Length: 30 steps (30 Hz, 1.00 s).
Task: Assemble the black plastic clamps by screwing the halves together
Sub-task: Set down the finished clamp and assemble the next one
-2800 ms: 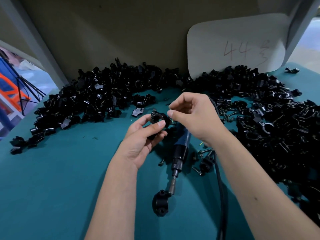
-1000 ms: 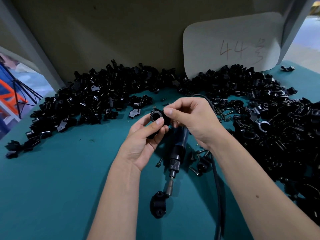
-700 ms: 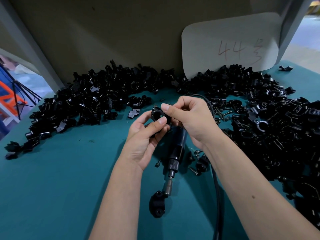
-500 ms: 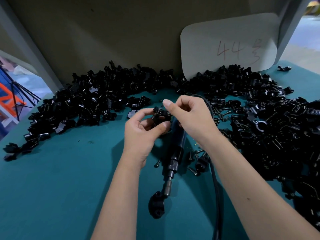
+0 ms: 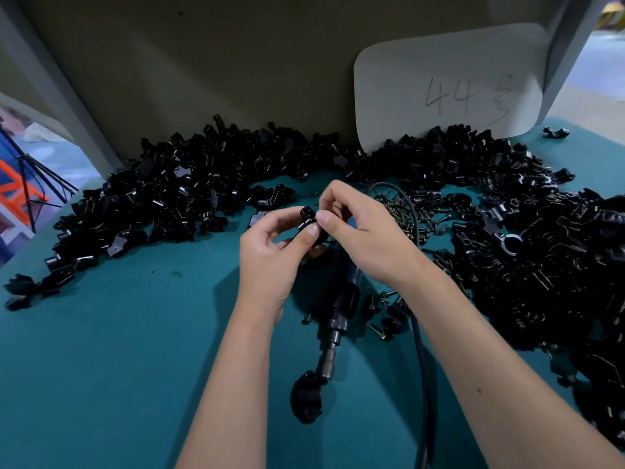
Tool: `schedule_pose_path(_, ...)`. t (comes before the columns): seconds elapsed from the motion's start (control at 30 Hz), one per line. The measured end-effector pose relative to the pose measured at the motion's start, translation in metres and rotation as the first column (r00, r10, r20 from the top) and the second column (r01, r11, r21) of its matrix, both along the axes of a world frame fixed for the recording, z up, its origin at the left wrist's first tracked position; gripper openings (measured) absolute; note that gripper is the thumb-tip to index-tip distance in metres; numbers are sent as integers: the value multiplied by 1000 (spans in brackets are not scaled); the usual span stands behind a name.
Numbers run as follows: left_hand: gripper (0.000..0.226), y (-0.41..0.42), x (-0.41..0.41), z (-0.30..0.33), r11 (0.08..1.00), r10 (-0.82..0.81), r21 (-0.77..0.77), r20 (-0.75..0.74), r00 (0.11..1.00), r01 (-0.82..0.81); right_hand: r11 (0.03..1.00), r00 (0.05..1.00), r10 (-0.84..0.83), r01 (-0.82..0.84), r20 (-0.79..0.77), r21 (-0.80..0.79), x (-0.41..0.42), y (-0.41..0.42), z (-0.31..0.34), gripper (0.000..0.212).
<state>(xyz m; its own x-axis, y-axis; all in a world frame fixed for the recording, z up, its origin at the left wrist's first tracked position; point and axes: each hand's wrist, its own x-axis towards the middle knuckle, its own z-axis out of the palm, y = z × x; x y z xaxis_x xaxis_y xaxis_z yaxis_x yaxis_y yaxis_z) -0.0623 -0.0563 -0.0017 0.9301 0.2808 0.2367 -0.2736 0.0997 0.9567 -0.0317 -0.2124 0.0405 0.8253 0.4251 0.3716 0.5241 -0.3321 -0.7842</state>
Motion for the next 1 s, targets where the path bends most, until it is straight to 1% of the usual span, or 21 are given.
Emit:
schedule_pose_path(0.07, 14, 1, 0, 0, 999, -27, -40, 2, 1000, 27, 999, 999, 42, -42, -4, -21, 0, -2, 1, 4)
schedule_pose_path(0.1, 13, 2, 0, 0, 998, -38, -49, 3, 999, 38, 998, 999, 43, -43, -2, -34, 1, -3, 2, 5)
schedule_pose_path(0.17, 13, 3, -1, -1, 998, -45, -44, 4, 999, 45, 997, 999, 19, -17, 25, -73, 2, -4, 2, 13)
schedule_pose_path(0.27, 17, 1, -2, 0, 998, -61, 8, 22, 998, 61, 991, 997, -25, 34, 72, -131, 4, -3, 2, 33)
schedule_pose_path(0.33, 19, 0, -3, 0, 997, -72, 16, 28, 997, 72, 993, 997, -51, 57, 64, -101, 3, 0, 0, 42)
schedule_pose_path(0.43, 33, -1, -2, 0, 996, -91, -13, 33, 995, 91, 995, 994, -97, 98, 47, -32, 2, 2, -4, 48)
schedule_pose_path(0.47, 32, -1, -1, 0, 996, -89, -22, 32, 996, 90, 993, 993, -111, 113, 50, -37, 4, 1, -5, 50)
schedule_pose_path(0.53, 27, -1, 0, -1, 996, -82, -42, 27, 996, 83, 990, 992, -107, 113, 72, -90, 6, -2, -7, 45)
schedule_pose_path(0.6, 23, -1, 1, -1, 995, -88, -40, 19, 996, 89, 989, 995, -56, 67, 85, -135, 7, -5, -8, 31)
schedule_pose_path(0.63, 19, -1, 1, -2, 995, -95, -32, 23, 995, 96, 989, 996, -34, 46, 86, -139, 8, -6, -8, 27)
schedule_pose_path(0.73, 15, -1, 0, -3, 994, -101, -28, 20, 995, 102, 990, 994, -24, 38, 104, -137, 8, -5, -7, 33)
schedule_pose_path(0.8, 23, 0, 0, -3, 995, -92, -29, 13, 996, 92, 991, 991, -38, 54, 128, -120, 7, -1, -7, 36)
schedule_pose_path(0.87, 26, 2, 0, -3, 997, -71, -17, 6, 997, 71, 992, 988, -65, 79, 140, -101, 7, 3, -8, 38)
schedule_pose_path(0.93, 22, 3, 0, -3, 999, -50, -5, 15, 999, 50, 991, 986, -87, 101, 146, -91, 7, 6, -8, 41)
schedule_pose_path(1.0, 19, 2, 0, -2, 999, -40, 18, 42, 998, 39, 991, 982, -91, 106, 162, -82, 7, 7, -9, 38)
